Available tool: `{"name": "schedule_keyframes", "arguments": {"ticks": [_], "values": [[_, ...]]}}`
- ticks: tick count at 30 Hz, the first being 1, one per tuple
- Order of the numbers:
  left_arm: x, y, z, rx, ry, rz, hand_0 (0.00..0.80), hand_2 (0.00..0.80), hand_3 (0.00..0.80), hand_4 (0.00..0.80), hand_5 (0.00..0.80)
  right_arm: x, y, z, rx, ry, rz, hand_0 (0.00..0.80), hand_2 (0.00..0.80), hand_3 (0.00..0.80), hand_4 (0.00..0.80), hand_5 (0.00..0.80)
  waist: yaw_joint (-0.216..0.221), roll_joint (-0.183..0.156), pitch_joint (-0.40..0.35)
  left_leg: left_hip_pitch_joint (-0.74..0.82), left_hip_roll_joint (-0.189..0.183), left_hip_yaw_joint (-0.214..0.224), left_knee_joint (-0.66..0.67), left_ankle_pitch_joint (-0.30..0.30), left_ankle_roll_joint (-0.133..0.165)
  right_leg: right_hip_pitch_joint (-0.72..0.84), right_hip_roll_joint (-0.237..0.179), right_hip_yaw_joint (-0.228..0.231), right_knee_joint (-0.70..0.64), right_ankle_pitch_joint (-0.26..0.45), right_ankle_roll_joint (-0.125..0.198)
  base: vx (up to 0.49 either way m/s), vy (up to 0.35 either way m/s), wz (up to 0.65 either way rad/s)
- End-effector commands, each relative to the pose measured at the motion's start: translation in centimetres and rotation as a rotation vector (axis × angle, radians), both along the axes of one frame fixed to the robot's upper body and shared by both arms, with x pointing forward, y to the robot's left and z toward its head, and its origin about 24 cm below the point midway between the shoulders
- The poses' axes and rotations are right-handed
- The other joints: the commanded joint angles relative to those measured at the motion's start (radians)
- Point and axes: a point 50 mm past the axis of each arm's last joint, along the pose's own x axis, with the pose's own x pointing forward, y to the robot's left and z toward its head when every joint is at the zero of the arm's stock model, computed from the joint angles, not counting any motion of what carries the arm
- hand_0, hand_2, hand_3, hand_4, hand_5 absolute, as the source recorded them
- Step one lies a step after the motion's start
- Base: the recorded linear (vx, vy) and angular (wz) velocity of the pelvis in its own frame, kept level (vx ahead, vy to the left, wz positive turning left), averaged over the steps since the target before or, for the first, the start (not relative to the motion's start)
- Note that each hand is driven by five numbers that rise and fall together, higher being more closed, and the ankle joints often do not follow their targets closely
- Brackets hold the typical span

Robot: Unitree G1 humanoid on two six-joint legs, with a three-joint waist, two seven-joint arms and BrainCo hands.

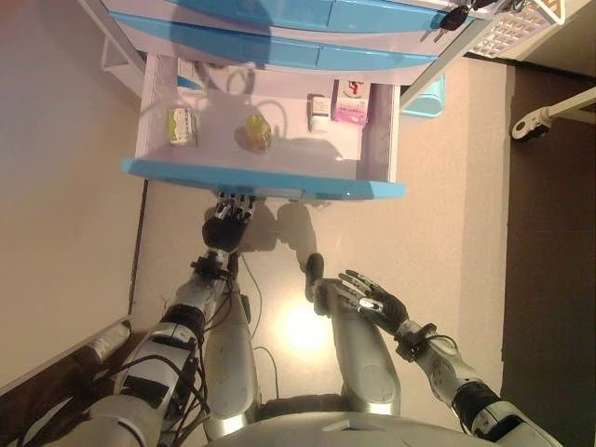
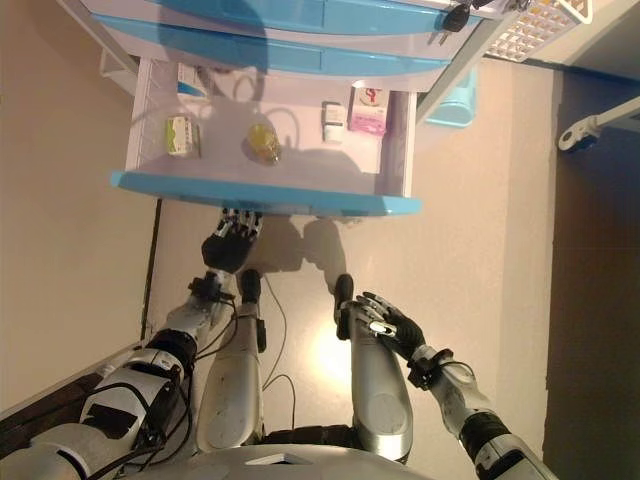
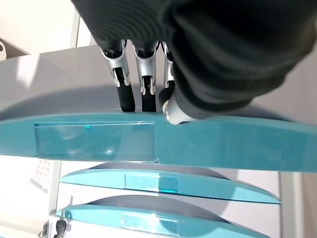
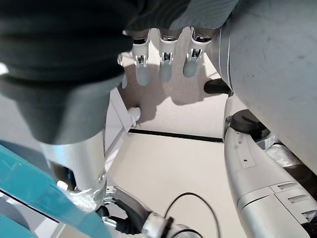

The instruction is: Open the drawer and pick up the medicine

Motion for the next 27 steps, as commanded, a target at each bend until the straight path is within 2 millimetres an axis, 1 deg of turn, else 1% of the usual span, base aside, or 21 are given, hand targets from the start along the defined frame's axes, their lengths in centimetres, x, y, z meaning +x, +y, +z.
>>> {"name": "schedule_keyframes", "arguments": {"ticks": [1,4,10,16,17,18,23,27], "values": [[-4.0,3.0,-3.8,-0.076,0.137,0.128,0.800,0.800,0.800,0.800,0.800,-2.3,1.3,-0.7,0.045,0.022,0.007,0.000,0.000,0.000,0.000,0.000,0.037,-0.040,-0.031,-0.049,-0.075,0.030,0.076,-0.064,0.082,0.033,0.007,-0.036,-0.115,0.087,0.062,0.007,-0.033,0.10],[-5.3,2.9,-5.0,-0.098,0.187,0.126,0.800,0.800,0.800,0.800,0.800,-2.2,1.2,-0.7,0.045,0.017,-0.008,0.000,0.000,0.000,0.000,0.000,0.048,-0.037,-0.031,-0.052,-0.080,0.020,0.069,-0.061,0.083,0.032,0.004,-0.047,-0.117,0.088,0.062,0.003,-0.037,0.08],[-7.3,2.8,-6.7,-0.108,0.288,0.115,0.800,0.800,0.800,0.800,0.800,-2.1,0.9,-0.7,0.055,0.008,-0.040,0.000,0.000,0.000,0.000,0.000,0.068,-0.037,-0.031,-0.059,-0.086,0.001,0.064,-0.061,0.082,0.033,0.007,-0.064,-0.122,0.087,0.058,0.007,-0.050,0.13],[-9.2,2.9,-8.4,-0.124,0.428,0.101,0.800,0.800,0.800,0.800,0.800,-2.2,0.2,-0.9,0.052,0.008,-0.071,0.000,0.000,0.000,0.000,0.000,0.082,-0.030,-0.031,-0.061,-0.091,-0.012,0.056,-0.056,0.082,0.031,0.005,-0.081,-0.122,0.088,0.054,0.005,-0.022,0.12],[-9.5,2.9,-8.7,-0.124,0.457,0.097,0.351,0.351,0.351,0.351,0.351,-2.2,0.1,-0.9,0.052,0.009,-0.075,0.000,0.000,0.000,0.000,0.000,0.082,-0.029,-0.031,-0.061,-0.091,-0.012,0.056,-0.056,0.082,0.030,0.005,-0.081,-0.120,0.086,0.053,0.000,0.018,0.05],[-9.6,3.0,-8.9,-0.135,0.487,0.099,0.000,0.000,0.000,0.000,0.000,-2.1,0.1,-0.9,0.050,0.010,-0.077,0.000,0.000,0.000,0.000,0.000,0.082,-0.027,-0.031,-0.061,-0.093,-0.013,0.056,-0.055,0.082,0.029,0.005,-0.082,-0.119,0.086,0.052,0.000,0.000,0.00],[-9.7,3.5,-9.6,-0.138,0.624,0.134,0.000,0.000,0.000,0.000,0.000,-2.2,-0.2,-1.2,0.042,0.023,-0.068,0.000,0.000,0.000,0.000,0.000,0.075,-0.026,-0.031,-0.066,-0.090,-0.011,0.071,-0.056,0.082,0.020,0.005,-0.077,-0.101,0.080,0.049,0.007,0.027,0.06],[-8.8,4.4,-9.5,-0.139,0.702,0.184,0.000,0.000,0.000,0.000,0.000,-2.3,-0.4,-1.3,0.028,0.027,-0.046,0.000,0.000,0.000,0.000,0.000,0.063,-0.029,-0.031,-0.072,-0.088,-0.005,0.084,-0.055,0.083,0.005,0.006,-0.068,-0.083,0.078,0.052,-0.004,0.059,0.01]]}}
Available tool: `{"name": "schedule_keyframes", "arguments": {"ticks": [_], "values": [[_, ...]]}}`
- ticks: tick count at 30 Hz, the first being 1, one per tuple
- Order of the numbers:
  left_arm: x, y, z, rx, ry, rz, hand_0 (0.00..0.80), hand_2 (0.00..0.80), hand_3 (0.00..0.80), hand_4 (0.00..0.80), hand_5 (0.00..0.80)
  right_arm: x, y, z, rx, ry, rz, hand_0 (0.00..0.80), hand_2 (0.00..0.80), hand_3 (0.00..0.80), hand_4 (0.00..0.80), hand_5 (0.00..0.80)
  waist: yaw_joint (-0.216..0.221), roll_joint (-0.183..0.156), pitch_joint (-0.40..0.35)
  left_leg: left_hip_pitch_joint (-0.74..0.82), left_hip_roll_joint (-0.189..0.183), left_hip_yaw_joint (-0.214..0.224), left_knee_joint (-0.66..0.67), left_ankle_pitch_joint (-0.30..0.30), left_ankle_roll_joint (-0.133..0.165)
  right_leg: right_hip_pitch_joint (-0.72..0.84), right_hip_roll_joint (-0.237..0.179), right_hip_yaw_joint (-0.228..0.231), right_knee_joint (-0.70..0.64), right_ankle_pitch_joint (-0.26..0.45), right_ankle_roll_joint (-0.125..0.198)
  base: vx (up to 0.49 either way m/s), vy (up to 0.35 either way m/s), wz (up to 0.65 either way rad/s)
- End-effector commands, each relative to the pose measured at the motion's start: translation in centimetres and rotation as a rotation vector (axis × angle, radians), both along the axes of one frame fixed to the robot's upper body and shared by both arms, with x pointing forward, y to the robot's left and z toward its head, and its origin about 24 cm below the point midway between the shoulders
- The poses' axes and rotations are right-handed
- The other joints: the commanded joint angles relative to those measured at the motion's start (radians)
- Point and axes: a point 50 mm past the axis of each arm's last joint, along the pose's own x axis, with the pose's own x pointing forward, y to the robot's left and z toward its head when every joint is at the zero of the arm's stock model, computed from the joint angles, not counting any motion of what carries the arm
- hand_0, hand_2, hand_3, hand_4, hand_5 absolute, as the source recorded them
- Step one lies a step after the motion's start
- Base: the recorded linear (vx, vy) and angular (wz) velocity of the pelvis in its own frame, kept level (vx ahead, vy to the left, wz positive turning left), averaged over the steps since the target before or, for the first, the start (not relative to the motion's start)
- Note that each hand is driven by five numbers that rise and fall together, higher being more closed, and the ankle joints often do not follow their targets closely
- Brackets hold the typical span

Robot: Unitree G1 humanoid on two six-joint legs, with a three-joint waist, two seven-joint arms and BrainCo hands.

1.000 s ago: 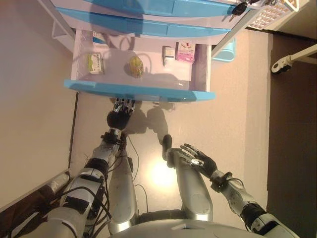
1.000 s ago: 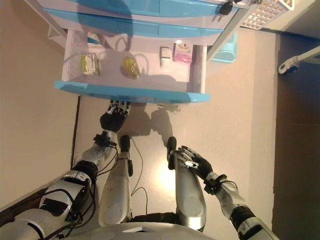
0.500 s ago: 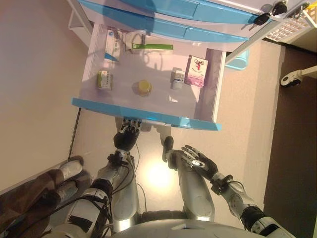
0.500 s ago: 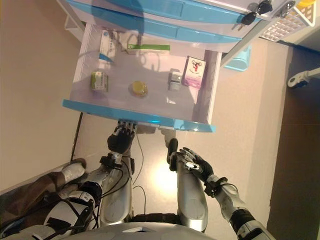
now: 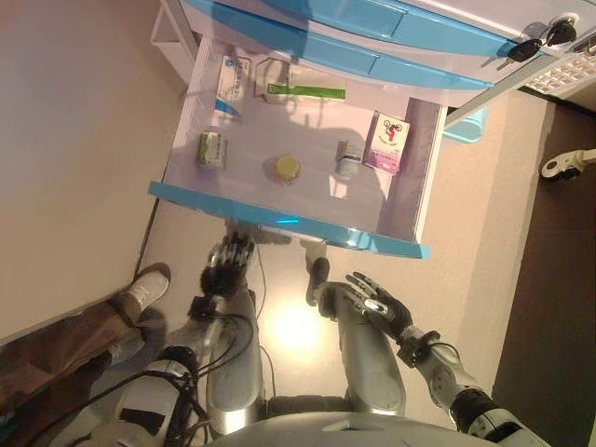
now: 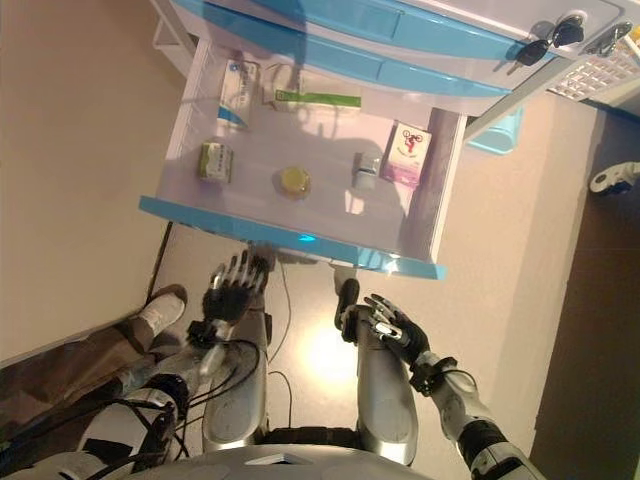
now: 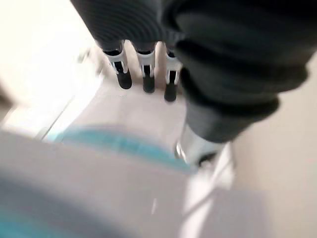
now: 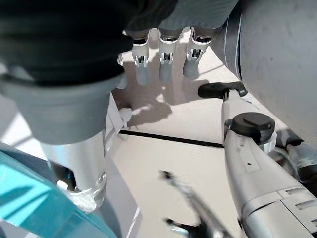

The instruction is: Open the drawer and pick up the medicine

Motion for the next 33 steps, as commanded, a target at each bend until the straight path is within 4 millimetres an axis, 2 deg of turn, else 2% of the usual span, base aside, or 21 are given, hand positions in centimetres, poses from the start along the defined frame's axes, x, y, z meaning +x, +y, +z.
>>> {"name": "schedule_keyframes", "arguments": {"ticks": [1,6,12,16,21,23,25,26,29,30,32,33], "values": [[-2.0,0.6,-1.5,-0.017,0.114,0.059,0.000,0.000,0.000,0.000,0.000,-1.6,0.6,-0.5,0.016,0.005,0.051,0.000,0.000,0.000,0.000,0.000,-0.016,-0.039,-0.030,-0.056,-0.082,0.060,0.121,-0.085,0.095,0.010,0.019,0.010,-0.119,0.128,0.078,-0.002,0.052,-0.05],[-0.9,1.6,-1.0,-0.007,0.159,0.124,0.000,0.000,0.000,0.000,0.000,-1.9,0.4,-0.8,0.006,0.026,0.074,0.000,0.000,0.000,0.000,0.000,-0.030,-0.045,-0.030,-0.069,-0.075,0.065,0.148,-0.089,0.092,-0.006,0.022,0.020,-0.097,0.125,0.079,0.007,0.045,-0.01],[-0.6,3.0,-0.8,0.007,0.224,0.208,0.000,0.000,0.000,0.000,0.000,-2.0,0.1,-1.1,0.008,0.046,0.039,0.000,0.000,0.000,0.000,0.000,-0.036,-0.052,-0.030,-0.063,-0.071,0.070,0.158,-0.095,0.091,-0.005,0.025,0.028,-0.092,0.124,0.081,0.008,0.007,-0.01],[-1.4,3.5,-1.2,0.078,0.250,0.196,0.000,0.000,0.000,0.000,0.000,-2.2,-1.5,-1.8,-0.050,0.109,-0.141,0.000,0.000,0.000,0.000,0.000,-0.035,-0.051,-0.030,-0.048,-0.070,0.073,0.151,-0.097,0.090,0.008,0.021,0.030,-0.099,0.126,0.084,0.016,0.002,0.00],[-3.2,4.2,-2.1,0.246,0.290,0.104,0.000,0.000,0.000,0.000,0.000,-2.4,-5.7,-1.8,-0.123,0.142,-0.508,0.000,0.000,0.000,0.000,0.000,-0.027,-0.040,-0.030,-0.012,-0.070,0.078,0.131,-0.103,0.090,0.042,0.014,0.030,-0.108,0.121,0.088,0.006,0.001,0.00],[-3.2,4.1,-2.2,0.247,0.290,0.104,0.000,0.000,0.000,0.000,0.000,-2.4,-5.7,-1.8,-0.123,0.142,-0.508,0.000,0.000,0.000,0.000,0.000,-0.026,-0.040,-0.030,-0.011,-0.070,0.078,0.130,-0.103,0.090,0.043,0.014,0.031,-0.109,0.121,0.088,0.017,-0.009,-0.02],[-5.7,4.9,-2.9,0.349,0.296,0.036,0.000,0.000,0.000,0.000,0.000,-1.8,-8.3,0.1,-0.116,0.056,-0.703,0.000,0.000,0.000,0.000,0.000,-0.023,-0.043,-0.038,0.023,-0.065,0.082,0.112,-0.108,0.089,0.083,0.009,0.034,-0.135,0.127,0.095,0.090,-0.042,-0.02],[-7.6,5.3,-3.4,0.428,0.297,-0.004,0.000,0.000,0.000,0.000,0.000,-1.5,-9.7,1.9,-0.134,-0.030,-0.802,0.000,0.000,0.000,0.000,0.000,-0.022,-0.046,-0.051,0.045,-0.059,0.088,0.089,-0.108,0.092,0.110,0.004,0.035,-0.163,0.134,0.099,0.099,-0.035,-0.04],[-10.0,5.9,-3.8,0.462,0.303,-0.016,0.000,0.000,0.000,0.000,0.000,-1.3,-11.6,4.5,-0.161,-0.163,-0.921,0.000,0.000,0.000,0.000,0.000,-0.020,-0.045,-0.068,0.076,-0.055,0.098,0.058,-0.110,0.095,0.144,-0.004,0.038,-0.205,0.146,0.107,0.076,-0.010,-0.08],[-11.2,6.4,-3.8,0.485,0.302,-0.016,0.000,0.000,0.000,0.000,0.000,-1.3,-13.1,6.1,-0.152,-0.232,-0.988,0.000,0.000,0.000,0.000,0.000,-0.016,-0.046,-0.078,0.092,-0.054,0.102,0.042,-0.115,0.098,0.163,-0.009,0.039,-0.229,0.150,0.111,0.071,-0.004,-0.07],[-11.9,6.7,-3.8,0.502,0.308,-0.015,0.000,0.000,0.000,0.000,0.000,-1.4,-14.1,7.4,-0.160,-0.313,-1.029,0.000,0.000,0.000,0.000,0.000,-0.011,-0.044,-0.086,0.107,-0.053,0.106,0.029,-0.118,0.099,0.180,-0.013,0.039,-0.246,0.154,0.116,0.067,0.004,-0.05],[-12.7,6.9,-3.8,0.506,0.311,-0.006,0.000,0.000,0.000,0.000,0.000,-1.1,-14.9,9.5,-0.216,-0.409,-1.056,0.000,0.000,0.000,0.000,0.000,-0.008,-0.042,-0.096,0.121,-0.055,0.110,0.018,-0.122,0.101,0.196,-0.018,0.040,-0.265,0.157,0.121,0.068,0.016,-0.03]]}}
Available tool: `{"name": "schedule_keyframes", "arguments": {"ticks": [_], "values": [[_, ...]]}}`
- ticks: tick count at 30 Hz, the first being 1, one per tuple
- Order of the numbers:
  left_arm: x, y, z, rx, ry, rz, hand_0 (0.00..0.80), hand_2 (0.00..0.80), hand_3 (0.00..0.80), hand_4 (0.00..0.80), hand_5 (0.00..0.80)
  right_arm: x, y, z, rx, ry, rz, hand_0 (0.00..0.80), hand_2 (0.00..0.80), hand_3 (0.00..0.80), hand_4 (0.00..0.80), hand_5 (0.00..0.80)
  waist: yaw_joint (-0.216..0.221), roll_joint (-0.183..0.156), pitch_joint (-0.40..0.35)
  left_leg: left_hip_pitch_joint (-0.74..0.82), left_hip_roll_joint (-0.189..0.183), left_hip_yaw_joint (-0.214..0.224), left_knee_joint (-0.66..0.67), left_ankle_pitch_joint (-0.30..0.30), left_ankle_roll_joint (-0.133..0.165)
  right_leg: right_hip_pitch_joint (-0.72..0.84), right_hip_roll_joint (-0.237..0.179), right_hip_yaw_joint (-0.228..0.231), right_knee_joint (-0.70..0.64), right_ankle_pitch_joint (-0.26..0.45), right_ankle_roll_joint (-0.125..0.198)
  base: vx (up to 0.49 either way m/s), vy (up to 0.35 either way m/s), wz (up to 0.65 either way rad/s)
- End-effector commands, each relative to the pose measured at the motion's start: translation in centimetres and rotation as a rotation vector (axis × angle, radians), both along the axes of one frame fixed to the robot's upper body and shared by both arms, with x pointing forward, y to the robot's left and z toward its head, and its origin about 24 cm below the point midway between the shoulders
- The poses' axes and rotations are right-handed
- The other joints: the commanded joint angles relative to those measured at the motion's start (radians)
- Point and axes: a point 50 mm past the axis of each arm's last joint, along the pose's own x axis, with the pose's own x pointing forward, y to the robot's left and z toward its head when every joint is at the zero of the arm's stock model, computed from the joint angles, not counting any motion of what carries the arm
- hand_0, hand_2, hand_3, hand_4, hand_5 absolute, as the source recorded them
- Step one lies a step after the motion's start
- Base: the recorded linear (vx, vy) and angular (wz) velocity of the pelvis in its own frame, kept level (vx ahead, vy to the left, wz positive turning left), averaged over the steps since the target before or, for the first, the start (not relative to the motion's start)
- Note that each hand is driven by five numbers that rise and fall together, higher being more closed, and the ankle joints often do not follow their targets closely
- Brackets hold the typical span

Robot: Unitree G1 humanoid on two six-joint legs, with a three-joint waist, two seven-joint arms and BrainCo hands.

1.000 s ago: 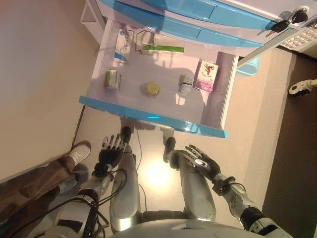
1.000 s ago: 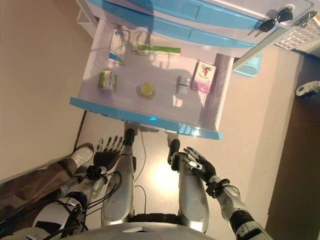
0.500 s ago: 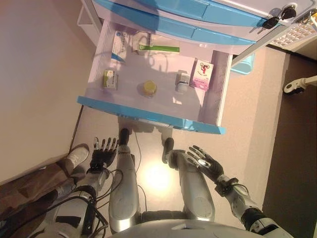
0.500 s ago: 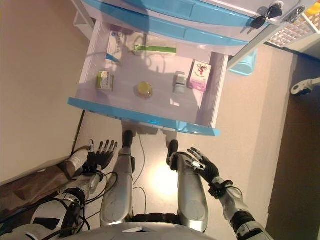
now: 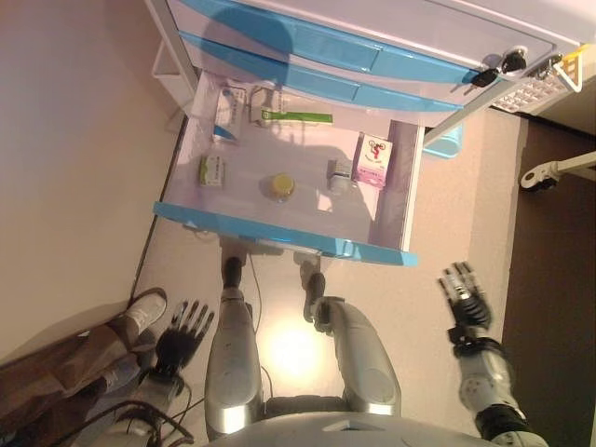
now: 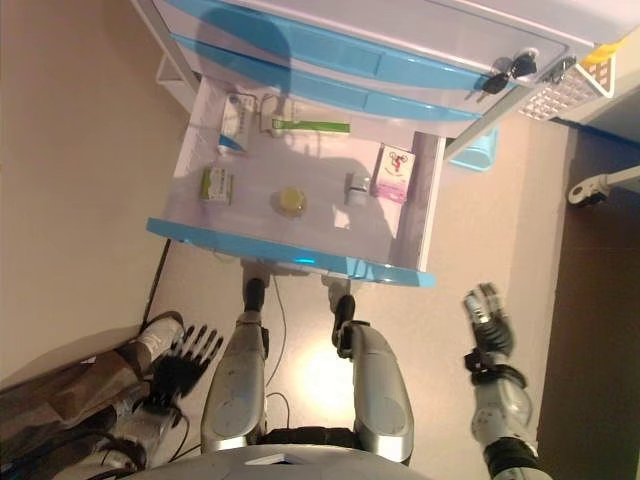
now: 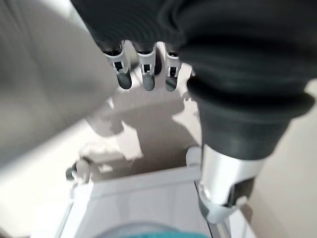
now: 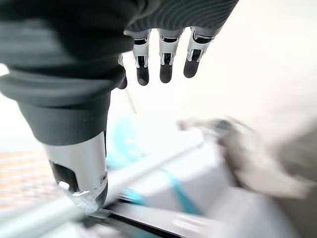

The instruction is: Open the drawer and pick up the medicine

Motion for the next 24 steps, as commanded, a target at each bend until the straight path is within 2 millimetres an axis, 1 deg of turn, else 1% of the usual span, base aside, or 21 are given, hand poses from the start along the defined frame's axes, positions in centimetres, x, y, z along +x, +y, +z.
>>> {"name": "schedule_keyframes", "arguments": {"ticks": [1,2,3,6,7,9,12,14,15,16,18,19,21,24], "values": [[-2.3,1.4,0.2,0.070,0.000,-0.009,0.000,0.000,0.000,0.000,0.000,-0.5,-3.1,5.3,-0.236,-0.172,-0.115,0.000,0.000,0.000,0.000,0.000,0.002,-0.013,-0.093,0.004,-0.060,0.063,0.019,-0.084,0.076,0.046,-0.027,0.002,-0.148,0.126,0.094,0.057,0.019,-0.04],[-2.5,1.4,0.2,0.075,0.001,-0.006,0.000,0.000,0.000,0.000,0.000,-0.4,-3.3,6.1,-0.274,-0.199,-0.121,0.000,0.000,0.000,0.000,0.000,0.002,-0.013,-0.098,0.006,-0.062,0.063,0.011,-0.080,0.077,0.049,-0.030,0.001,-0.157,0.131,0.096,0.045,0.031,-0.06],[-3.1,1.5,0.2,0.086,-0.001,0.003,0.000,0.000,0.000,0.000,0.000,0.1,-3.5,8.9,-0.378,-0.259,-0.146,0.000,0.000,0.000,0.000,0.000,0.009,-0.011,-0.101,0.017,-0.061,0.067,0.008,-0.089,0.078,0.065,-0.034,0.000,-0.170,0.130,0.100,0.034,0.036,-0.05],[-3.6,1.7,0.2,0.105,0.015,0.012,0.000,0.000,0.000,0.000,0.000,0.5,-3.0,12.9,-0.597,-0.346,-0.179,0.000,0.000,0.000,0.000,0.000,0.014,-0.009,-0.108,0.027,-0.062,0.071,-0.003,-0.094,0.081,0.080,-0.038,0.001,-0.192,0.135,0.105,0.017,0.024,-0.02],[-3.8,1.5,0.2,0.101,0.016,0.023,0.000,0.000,0.000,0.000,0.000,0.7,-2.3,14.6,-0.688,-0.390,-0.182,0.000,0.000,0.000,0.000,0.000,0.017,-0.010,-0.109,0.029,-0.063,0.072,-0.005,-0.096,0.083,0.085,-0.039,0.002,-0.198,0.137,0.107,0.000,0.000,0.00],[-4.0,1.6,0.2,0.104,0.015,0.034,0.000,0.000,0.000,0.000,0.000,0.9,-1.2,17.0,-0.873,-0.438,-0.187,0.000,0.000,0.000,0.000,0.000,0.022,-0.012,-0.110,0.029,-0.064,0.071,-0.006,-0.100,0.084,0.091,-0.040,0.003,-0.207,0.138,0.110,-0.005,0.023,0.05],[-3.9,1.7,0.4,0.125,0.015,0.034,0.000,0.000,0.000,0.000,0.000,1.4,0.4,20.7,-1.065,-0.495,-0.126,0.000,0.000,0.000,0.000,0.000,0.034,-0.016,-0.112,0.029,-0.067,0.067,-0.009,-0.104,0.086,0.100,-0.041,0.004,-0.217,0.138,0.112,-0.002,0.004,0.01],[-3.6,1.9,0.6,0.143,0.007,0.030,0.000,0.000,0.000,0.000,0.000,1.9,1.7,22.6,-1.151,-0.542,-0.054,0.000,0.000,0.000,0.000,0.000,0.043,-0.020,-0.116,0.024,-0.071,0.061,-0.015,-0.098,0.086,0.102,-0.043,0.000,-0.225,0.142,0.113,-0.011,0.000,0.05],[-3.4,1.9,0.7,0.151,0.003,0.030,0.000,0.000,0.000,0.000,0.000,2.1,2.2,23.1,-1.182,-0.552,-0.026,0.000,0.000,0.000,0.000,0.000,0.046,-0.022,-0.116,0.024,-0.071,0.059,-0.016,-0.098,0.085,0.104,-0.043,-0.002,-0.227,0.142,0.113,0.001,-0.015,0.06],[-3.2,1.9,0.8,0.159,-0.004,0.026,0.000,0.000,0.000,0.000,0.000,2.4,3.1,24.1,-1.236,-0.576,0.029,0.000,0.000,0.000,0.000,0.000,0.057,-0.023,-0.113,0.028,-0.071,0.055,-0.014,-0.106,0.084,0.114,-0.040,-0.001,-0.228,0.137,0.112,0.001,-0.016,0.04],[-2.7,1.9,0.9,0.170,-0.016,0.016,0.000,0.000,0.000,0.000,0.000,2.9,4.3,25.0,-1.282,-0.599,0.098,0.000,0.000,0.000,0.000,0.000,0.068,-0.028,-0.116,0.024,-0.076,0.049,-0.021,-0.098,0.083,0.117,-0.042,-0.006,-0.238,0.143,0.111,-0.006,-0.016,0.07],[-2.6,1.8,1.0,0.173,-0.018,0.014,0.000,0.000,0.000,0.000,0.000,3.1,4.7,25.2,-1.297,-0.606,0.123,0.000,0.000,0.000,0.000,0.000,0.071,-0.028,-0.116,0.023,-0.077,0.047,-0.021,-0.098,0.082,0.120,-0.043,-0.008,-0.241,0.144,0.111,-0.003,-0.015,0.12],[-2.2,1.8,1.1,0.188,-0.029,0.000,0.000,0.000,0.000,0.000,0.000,3.9,6.1,25.6,-1.346,-0.623,0.202,0.000,0.000,0.000,0.000,0.000,0.086,-0.031,-0.113,0.022,-0.079,0.040,-0.024,-0.097,0.080,0.127,-0.044,-0.014,-0.253,0.149,0.111,-0.005,-0.015,0.10],[-1.8,1.8,1.4,0.215,-0.043,-0.016,0.000,0.000,0.000,0.000,0.000,4.5,7.4,25.7,-1.378,-0.637,0.291,0.000,0.000,0.000,0.000,0.000,0.099,-0.032,-0.109,0.023,-0.079,0.035,-0.033,-0.093,0.078,0.135,-0.046,-0.023,-0.264,0.153,0.112,-0.015,-0.012,0.13]]}}
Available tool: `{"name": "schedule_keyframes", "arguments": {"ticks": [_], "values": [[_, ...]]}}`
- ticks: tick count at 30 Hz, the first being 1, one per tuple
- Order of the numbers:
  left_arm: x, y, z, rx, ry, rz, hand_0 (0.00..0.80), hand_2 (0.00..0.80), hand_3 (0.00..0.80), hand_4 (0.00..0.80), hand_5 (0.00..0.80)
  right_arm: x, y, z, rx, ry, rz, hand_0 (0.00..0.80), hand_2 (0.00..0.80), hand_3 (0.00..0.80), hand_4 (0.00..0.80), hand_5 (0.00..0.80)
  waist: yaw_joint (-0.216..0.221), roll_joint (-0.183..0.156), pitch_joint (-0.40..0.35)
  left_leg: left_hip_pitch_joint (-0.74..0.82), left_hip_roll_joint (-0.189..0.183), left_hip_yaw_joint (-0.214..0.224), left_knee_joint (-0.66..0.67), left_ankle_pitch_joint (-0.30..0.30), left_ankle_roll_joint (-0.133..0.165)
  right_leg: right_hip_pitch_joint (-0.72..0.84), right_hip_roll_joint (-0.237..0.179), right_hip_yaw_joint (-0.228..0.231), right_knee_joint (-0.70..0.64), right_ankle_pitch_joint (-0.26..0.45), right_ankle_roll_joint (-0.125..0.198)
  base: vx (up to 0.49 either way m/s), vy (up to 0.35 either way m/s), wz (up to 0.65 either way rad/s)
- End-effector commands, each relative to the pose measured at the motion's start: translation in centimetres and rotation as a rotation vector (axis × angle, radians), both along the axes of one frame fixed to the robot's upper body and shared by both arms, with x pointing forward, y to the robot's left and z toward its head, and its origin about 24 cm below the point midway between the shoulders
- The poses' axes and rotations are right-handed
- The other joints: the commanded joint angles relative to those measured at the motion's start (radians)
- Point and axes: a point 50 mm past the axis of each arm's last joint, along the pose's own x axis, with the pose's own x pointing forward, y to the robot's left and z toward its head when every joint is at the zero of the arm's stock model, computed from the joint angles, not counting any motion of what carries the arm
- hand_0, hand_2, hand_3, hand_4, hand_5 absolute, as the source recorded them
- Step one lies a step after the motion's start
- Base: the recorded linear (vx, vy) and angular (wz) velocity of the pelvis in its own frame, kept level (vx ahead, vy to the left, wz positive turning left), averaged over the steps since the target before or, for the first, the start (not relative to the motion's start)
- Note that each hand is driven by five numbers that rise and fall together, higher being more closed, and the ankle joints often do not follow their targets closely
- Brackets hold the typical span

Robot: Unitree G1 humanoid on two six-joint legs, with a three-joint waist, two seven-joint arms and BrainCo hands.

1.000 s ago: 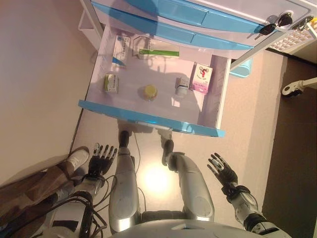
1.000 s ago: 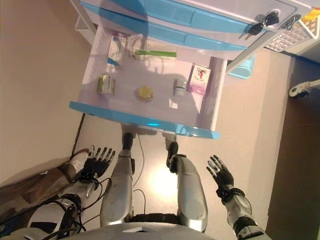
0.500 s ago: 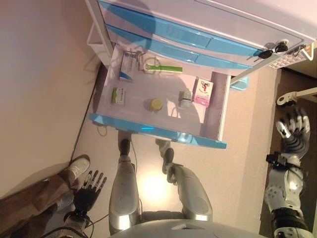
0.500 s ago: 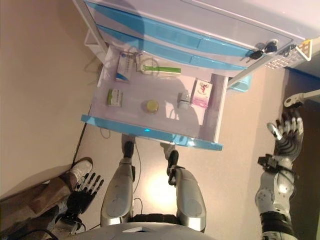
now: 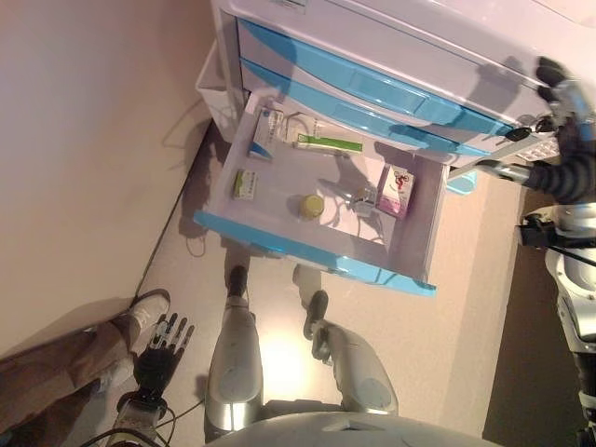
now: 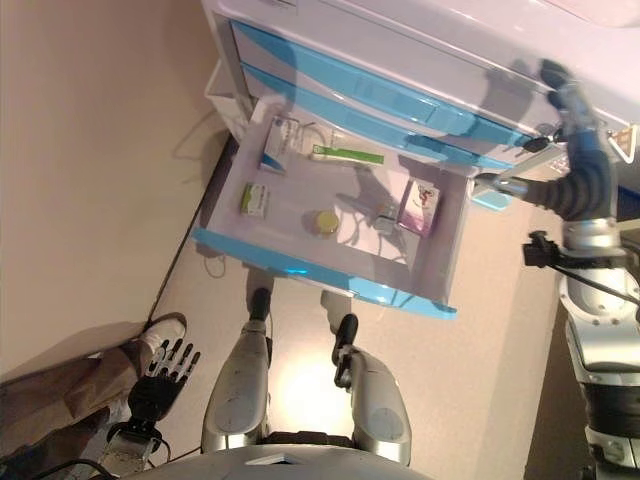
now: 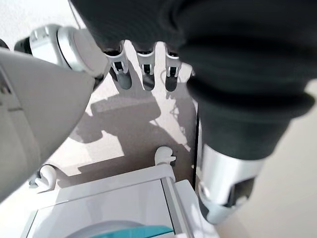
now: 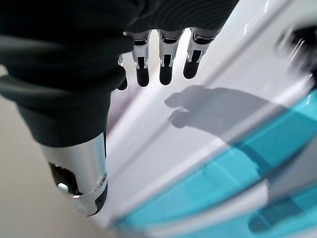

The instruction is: Open the drawer and pick up the medicine

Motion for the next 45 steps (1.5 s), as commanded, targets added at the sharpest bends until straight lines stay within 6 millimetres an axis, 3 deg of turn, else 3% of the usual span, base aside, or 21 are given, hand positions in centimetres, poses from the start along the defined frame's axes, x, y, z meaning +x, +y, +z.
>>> {"name": "schedule_keyframes", "arguments": {"ticks": [1,11,20,29,45], "values": [[-0.9,0.7,0.4,0.089,0.019,-0.051,0.000,0.000,0.000,0.000,0.000,0.1,2.1,1.2,-0.098,-0.011,0.112,0.000,0.000,0.000,0.000,0.000,0.016,-0.013,-0.054,-0.004,-0.047,0.022,0.003,-0.095,0.038,0.015,-0.023,0.005,-0.074,0.071,0.077,-0.032,-0.005,0.11],[0.7,0.6,1.2,0.134,-0.019,-0.095,0.000,0.000,0.000,0.000,0.000,1.9,5.8,-2.2,-0.227,0.190,0.264,0.000,0.000,0.000,0.000,0.000,0.049,-0.005,-0.030,-0.021,-0.059,0.005,0.005,-0.085,0.039,0.007,-0.030,-0.018,-0.057,0.067,0.071,-0.033,-0.005,0.13],[1.6,0.1,1.3,0.137,-0.032,-0.119,0.000,0.000,0.000,0.000,0.000,3.7,7.3,-5.7,-0.343,0.304,0.246,0.000,0.000,0.000,0.000,0.000,0.069,0.018,-0.013,-0.027,-0.073,-0.009,-0.003,-0.074,0.039,-0.003,-0.042,-0.030,-0.047,0.066,0.068,-0.019,0.011,0.08],[2.1,-0.2,1.4,0.136,-0.031,-0.138,0.000,0.000,0.000,0.000,0.000,5.2,6.8,-8.3,-0.398,0.388,0.157,0.000,0.000,0.000,0.000,0.000,0.080,0.042,-0.001,-0.036,-0.083,-0.016,-0.003,-0.067,0.042,-0.015,-0.050,-0.040,-0.035,0.063,0.062,-0.014,0.005,0.05],[2.2,-1.3,1.1,0.114,-0.026,-0.176,0.000,0.000,0.000,0.000,0.000,6.6,5.8,-10.4,-0.400,0.439,0.032,0.000,0.000,0.000,0.000,0.000,0.084,0.078,0.005,-0.045,-0.094,-0.018,0.003,-0.061,0.047,-0.040,-0.063,-0.048,-0.012,0.060,0.055,-0.002,0.006,0.02]]}}
